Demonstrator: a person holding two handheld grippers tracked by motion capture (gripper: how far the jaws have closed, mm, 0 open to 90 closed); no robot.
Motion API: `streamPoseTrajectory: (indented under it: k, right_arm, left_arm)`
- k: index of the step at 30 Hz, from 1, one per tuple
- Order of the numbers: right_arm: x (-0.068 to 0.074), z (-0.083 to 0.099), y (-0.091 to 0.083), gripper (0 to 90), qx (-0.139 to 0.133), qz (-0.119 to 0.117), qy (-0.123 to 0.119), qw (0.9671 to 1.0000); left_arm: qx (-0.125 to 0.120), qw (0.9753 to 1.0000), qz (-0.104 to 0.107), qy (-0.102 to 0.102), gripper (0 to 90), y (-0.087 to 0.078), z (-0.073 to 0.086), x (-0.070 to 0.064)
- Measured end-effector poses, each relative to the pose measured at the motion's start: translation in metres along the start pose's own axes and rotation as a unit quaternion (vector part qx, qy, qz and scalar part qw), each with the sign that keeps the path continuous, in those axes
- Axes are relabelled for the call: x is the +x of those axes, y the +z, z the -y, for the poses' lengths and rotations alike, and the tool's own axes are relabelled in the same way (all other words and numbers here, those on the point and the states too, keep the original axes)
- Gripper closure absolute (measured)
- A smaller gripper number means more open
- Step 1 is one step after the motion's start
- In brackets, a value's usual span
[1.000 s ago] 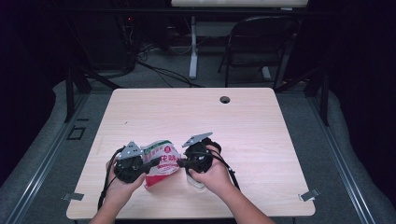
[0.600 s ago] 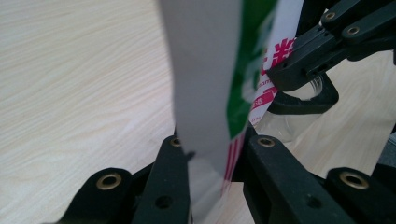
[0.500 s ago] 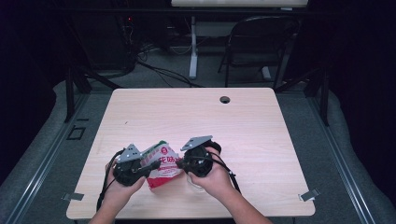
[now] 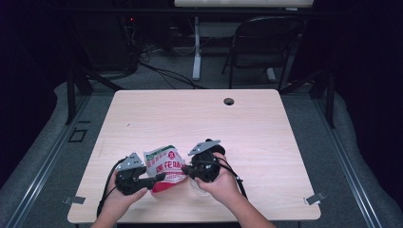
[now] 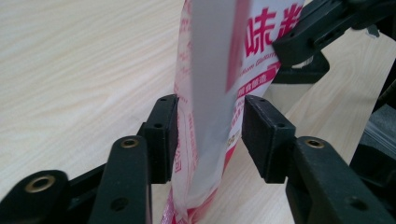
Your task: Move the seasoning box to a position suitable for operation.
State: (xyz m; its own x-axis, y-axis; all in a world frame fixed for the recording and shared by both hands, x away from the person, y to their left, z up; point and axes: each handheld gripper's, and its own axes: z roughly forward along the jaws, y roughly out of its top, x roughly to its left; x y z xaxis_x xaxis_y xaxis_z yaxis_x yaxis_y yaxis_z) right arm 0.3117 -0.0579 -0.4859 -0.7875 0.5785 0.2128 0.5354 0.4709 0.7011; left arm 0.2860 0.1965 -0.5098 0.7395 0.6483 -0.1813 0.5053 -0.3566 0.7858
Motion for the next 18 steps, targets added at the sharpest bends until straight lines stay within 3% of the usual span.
streamPoseTrajectory:
  k: [4, 18]
  right_arm:
    - [0.000, 0.002, -0.002, 89.9, 0.005, 0.000, -0.004, 1.0000]
    - [0.001, 0.005, -0.002, 88.6, -0.001, -0.002, -0.003, 1.0000]
  left_arm:
    - [-0.005, 0.9998, -0.016, -0.007, 48.2, 0.003, 0.006, 0.004]
    - [0.003, 0.9997, -0.004, -0.023, 44.0, 0.005, 0.014, 0.007]
